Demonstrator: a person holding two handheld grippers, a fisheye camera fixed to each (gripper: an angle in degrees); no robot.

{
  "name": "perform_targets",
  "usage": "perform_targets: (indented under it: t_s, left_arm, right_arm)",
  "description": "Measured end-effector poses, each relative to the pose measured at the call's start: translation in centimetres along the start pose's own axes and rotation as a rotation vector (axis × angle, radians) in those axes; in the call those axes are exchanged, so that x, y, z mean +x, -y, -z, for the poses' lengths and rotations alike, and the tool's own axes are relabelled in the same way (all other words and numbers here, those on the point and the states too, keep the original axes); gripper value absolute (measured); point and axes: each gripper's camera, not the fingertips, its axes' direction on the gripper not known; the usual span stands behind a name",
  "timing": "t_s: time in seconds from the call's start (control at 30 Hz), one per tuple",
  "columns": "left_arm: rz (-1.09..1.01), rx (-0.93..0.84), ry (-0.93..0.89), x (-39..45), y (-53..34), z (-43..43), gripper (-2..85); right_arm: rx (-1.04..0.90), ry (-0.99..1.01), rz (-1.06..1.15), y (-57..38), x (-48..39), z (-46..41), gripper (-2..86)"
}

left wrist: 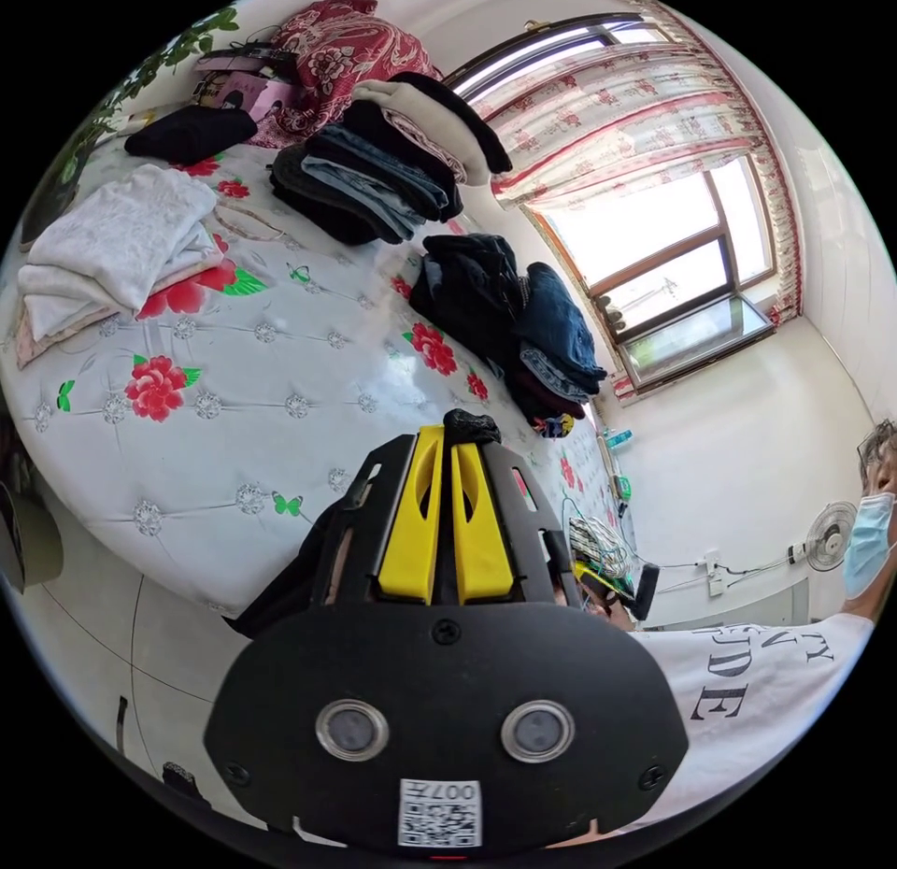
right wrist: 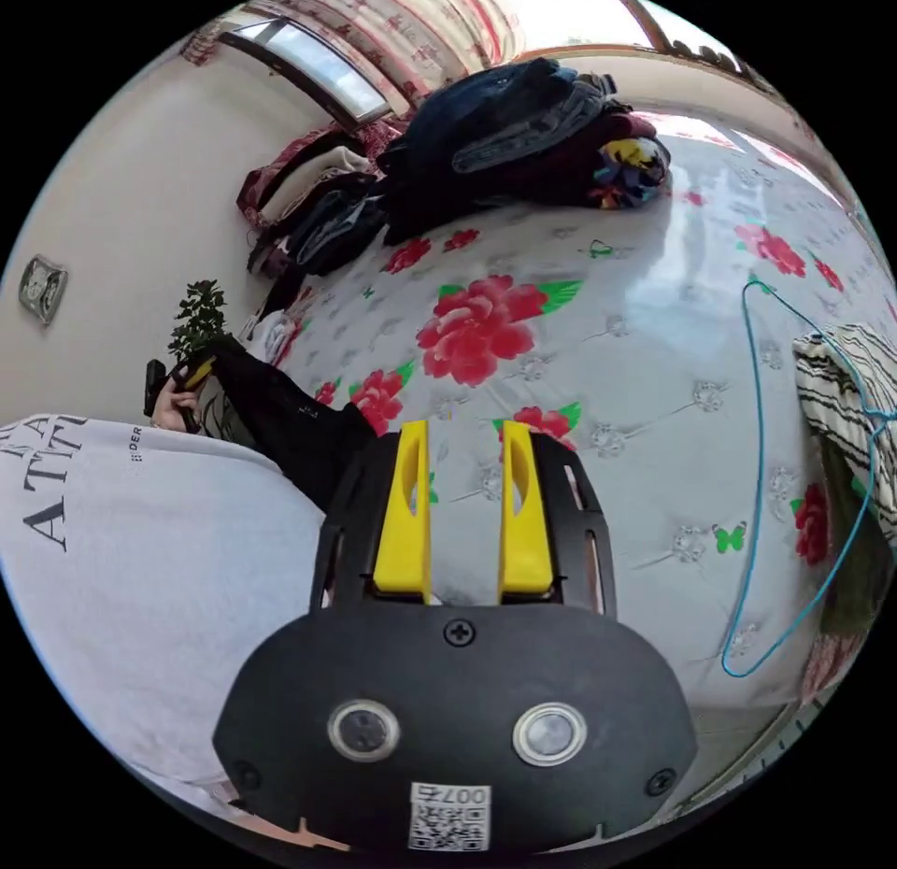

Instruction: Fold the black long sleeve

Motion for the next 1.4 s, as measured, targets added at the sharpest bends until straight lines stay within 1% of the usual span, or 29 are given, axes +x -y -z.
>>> perform_targets:
  t_s: [0.03, 0.13, 0.2, 0.23, 0.27, 0.3, 0.33, 0.47, 0.53, 0.57, 0.63, 0.67, 0.7, 0.73, 0.77, 0.8, 0.83, 0.9, 0.97, 1.0, 1.07, 1.13, 1.2, 1.23, 1.27, 1.3, 1.33, 1.37, 1.4]
  left_arm:
    - [-0.005, -0.005, 0.008, 0.2, 0.1, 0.0, -1.0]
    - [-0.025, -0.013, 0.031, 0.5, 0.1, 0.4, -0.9]
    - [-0.029, -0.012, 0.034, 0.3, 0.2, 0.7, -0.9]
    - [-0.029, -0.011, 0.032, 0.0, 0.2, 0.9, -0.9]
    - [-0.029, -0.011, 0.031, -0.2, 0.3, 0.9, -0.9]
    - [-0.024, -0.013, 0.026, -0.7, 0.4, 0.8, -0.9]
    - [-0.015, -0.015, 0.019, -1.1, 0.7, 0.7, -0.9]
    - [-0.032, -0.060, -0.001, -1.5, 3.3, -0.8, -0.9]
    - [-0.101, -0.069, -0.036, -0.3, 7.2, -2.2, -0.8]
    - [-0.126, -0.060, -0.046, 0.2, 8.4, -2.6, -0.8]
    - [-0.242, -0.020, -0.079, 3.2, 13.7, -4.6, -0.3]
    - [-0.270, -0.012, -0.077, 4.0, 15.0, -5.3, 0.0]
    - [-0.322, -0.006, -0.061, 5.6, 17.5, -7.1, 1.0]
    - [-0.364, -0.001, -0.006, 6.9, 19.5, -9.0, 2.5]
    - [-0.376, 0.003, 0.033, 7.3, 20.3, -10.0, 3.1]
    - [-0.368, 0.000, 0.121, 7.6, 21.5, -12.0, 4.5]
    - [-0.345, -0.004, 0.213, 7.1, 21.9, -13.7, 4.2]
    - [-0.295, -0.018, 0.301, 5.4, 21.0, -15.5, 4.0]
    - [-0.285, -0.057, 0.282, 3.1, 18.5, -16.7, 5.3]
    - [-0.304, -0.103, 0.264, 1.5, 16.1, -17.4, 6.3]
    - [-0.322, -0.210, 0.289, -1.0, 11.8, -18.3, 7.0]
    - [-0.331, -0.323, 0.378, -4.0, 5.9, -18.9, 7.1]
    - [-0.318, -0.398, 0.443, -5.7, 2.8, -19.3, 6.8]
    - [-0.314, -0.434, 0.485, -6.6, 1.6, -19.9, 6.2]
    - [-0.318, -0.451, 0.502, -7.0, 1.3, -20.3, 5.8]
    - [-0.376, -0.402, 0.493, -6.8, 1.1, -20.3, 3.8]
    - [-0.404, -0.401, 0.515, -7.1, 1.6, -21.0, 0.9]
    - [-0.418, -0.394, 0.498, -7.2, 2.1, -21.2, 0.6]
    - [-0.421, -0.398, 0.454, -7.7, 3.4, -21.9, -0.1]
  right_arm:
    - [-0.086, 0.062, 0.044, 0.2, -1.9, -3.9, 8.9]
    - [-0.260, 0.111, 0.147, 0.0, -6.3, -11.4, 8.4]
    - [-0.355, 0.131, 0.204, -0.6, -8.6, -14.4, 6.6]
    - [-0.318, 0.037, 0.247, -1.0, -10.0, -14.8, 4.0]
    - [-0.310, -0.007, 0.287, -1.3, -10.7, -15.0, 2.7]
    - [-0.376, -0.062, 0.339, -1.6, -11.5, -15.9, 1.7]
    - [-0.389, -0.060, 0.351, -1.5, -11.9, -15.9, 1.0]
    - [-0.217, -0.058, 0.231, 1.3, -10.7, -10.9, 0.1]
    - [-0.056, -0.129, 0.281, 3.6, -11.1, -6.0, 0.0]
    - [-0.021, -0.164, 0.294, 4.3, -11.4, -4.8, -0.1]
    - [0.129, -0.253, 0.320, 8.2, -12.4, -0.6, 0.0]
    - [0.160, -0.273, 0.315, 9.4, -12.6, 0.3, 0.0]
    - [0.214, -0.327, 0.293, 11.8, -12.9, 1.4, 0.1]
    - [0.264, -0.388, 0.259, 14.0, -13.0, 2.0, 0.2]
    - [0.284, -0.418, 0.238, 15.0, -13.0, 2.0, 0.3]
    - [0.326, -0.508, 0.161, 16.6, -12.8, 1.6, 0.5]
    - [0.314, -0.594, 0.088, 17.5, -12.5, 0.8, 0.8]
    - [0.241, -0.626, 0.039, 17.3, -11.9, -1.2, 1.4]
    - [0.167, -0.569, 0.024, 15.1, -11.6, -3.6, 2.2]
    - [0.127, -0.544, 0.017, 12.5, -11.3, -5.4, 2.6]
    - [0.030, -0.517, -0.010, 7.7, -10.8, -8.5, 3.2]
    - [-0.133, -0.518, -0.086, 1.2, -9.8, -12.3, 3.8]
    - [-0.268, -0.529, -0.174, -2.5, -8.9, -14.8, 3.5]
    - [-0.178, -0.541, -0.164, -4.0, -9.6, -14.7, 2.9]
    - [-0.138, -0.556, -0.139, -4.5, -10.2, -14.6, 2.5]
    - [-0.197, -0.596, -0.138, -4.5, -10.4, -15.5, 1.6]
    - [-0.215, -0.605, -0.120, -3.8, -10.8, -15.9, 0.9]
    - [-0.226, -0.611, -0.125, -3.3, -10.8, -16.1, 0.7]
    - [-0.287, -0.604, -0.157, -2.0, -10.3, -16.4, 0.3]
